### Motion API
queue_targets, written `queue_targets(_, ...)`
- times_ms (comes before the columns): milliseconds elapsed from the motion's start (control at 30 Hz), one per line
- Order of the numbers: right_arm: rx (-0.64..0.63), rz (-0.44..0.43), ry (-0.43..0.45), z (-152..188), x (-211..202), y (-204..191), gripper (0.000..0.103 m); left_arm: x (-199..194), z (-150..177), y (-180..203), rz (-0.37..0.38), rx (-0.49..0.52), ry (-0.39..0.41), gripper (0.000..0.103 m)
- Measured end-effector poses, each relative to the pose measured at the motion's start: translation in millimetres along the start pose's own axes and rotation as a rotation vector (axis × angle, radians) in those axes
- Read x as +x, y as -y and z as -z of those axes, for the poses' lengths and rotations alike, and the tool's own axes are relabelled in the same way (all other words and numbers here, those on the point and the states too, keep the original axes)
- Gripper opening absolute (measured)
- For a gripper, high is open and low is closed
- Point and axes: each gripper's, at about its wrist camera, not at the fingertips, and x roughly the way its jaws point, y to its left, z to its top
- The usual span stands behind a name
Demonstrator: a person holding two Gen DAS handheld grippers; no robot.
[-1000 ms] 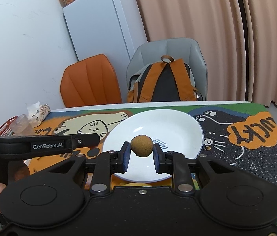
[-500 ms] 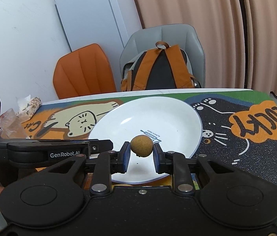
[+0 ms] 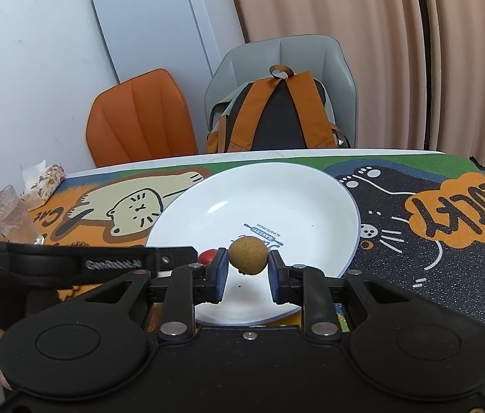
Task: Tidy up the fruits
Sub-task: 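Drop the red fruit into the white plate while the right tool drops the brown fruit, then grasp another small red fruit with the left tool while the right tool approaches the pomelo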
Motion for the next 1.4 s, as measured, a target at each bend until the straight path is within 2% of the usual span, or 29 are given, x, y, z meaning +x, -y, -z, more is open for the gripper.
queue_targets(200, 0.014, -0.007, -0.003, -1.3, 0.3, -1.9, 0.024, -17.5, -2.2, -5.9, -0.008, -0.017, 0.02, 0.028)
queue_targets(267, 0.017, -0.002, 0.006, -2.5, -1.4, -4.7, 0.028, -25.6, -2.6, -8.3, -0.023, -0.024, 0.04, 0.037)
queue_targets(367, 0.015, -0.001, 0.016, -3.7, -3.7, -7.7, 0.028, -37.7, -2.4, -12.4, -0.047, -0.035, 0.063, 0.05)
queue_targets(500, 0.012, 0.004, 0.015, -2.8, -9.2, -11.2, 0.029, -53.7, -0.9, -15.9, -0.046, -0.045, 0.076, 0.059)
queue_targets(567, 0.017, 0.001, 0.02, -2.1, -15.4, -12.7, 0.03, -62.2, 0.7, -16.9, -0.056, -0.049, 0.093, 0.071)
queue_targets(767, 0.008, 0.004, 0.042, -0.1, -35.4, -20.3, 0.049, -84.3, 6.5, -19.2, -0.082, -0.068, 0.111, 0.086)
queue_targets(900, 0.008, 0.008, 0.063, 3.1, -51.4, -22.3, 0.065, -97.4, 12.1, -20.3, -0.083, -0.068, 0.125, 0.09)
queue_targets(1067, 0.014, 0.003, 0.066, 7.9, -67.7, -22.3, 0.075, -114.3, 18.6, -20.3, -0.08, -0.063, 0.134, 0.094)
queue_targets(1233, 0.01, 0.0, 0.082, 12.4, -86.6, -26.0, 0.096, -132.7, 26.9, -19.6, -0.071, -0.05, 0.144, 0.097)
queue_targets(1400, 0.011, -0.009, 0.087, 17.7, -102.2, -28.0, 0.102, -147.2, 36.4, -19.3, -0.071, -0.044, 0.151, 0.098)
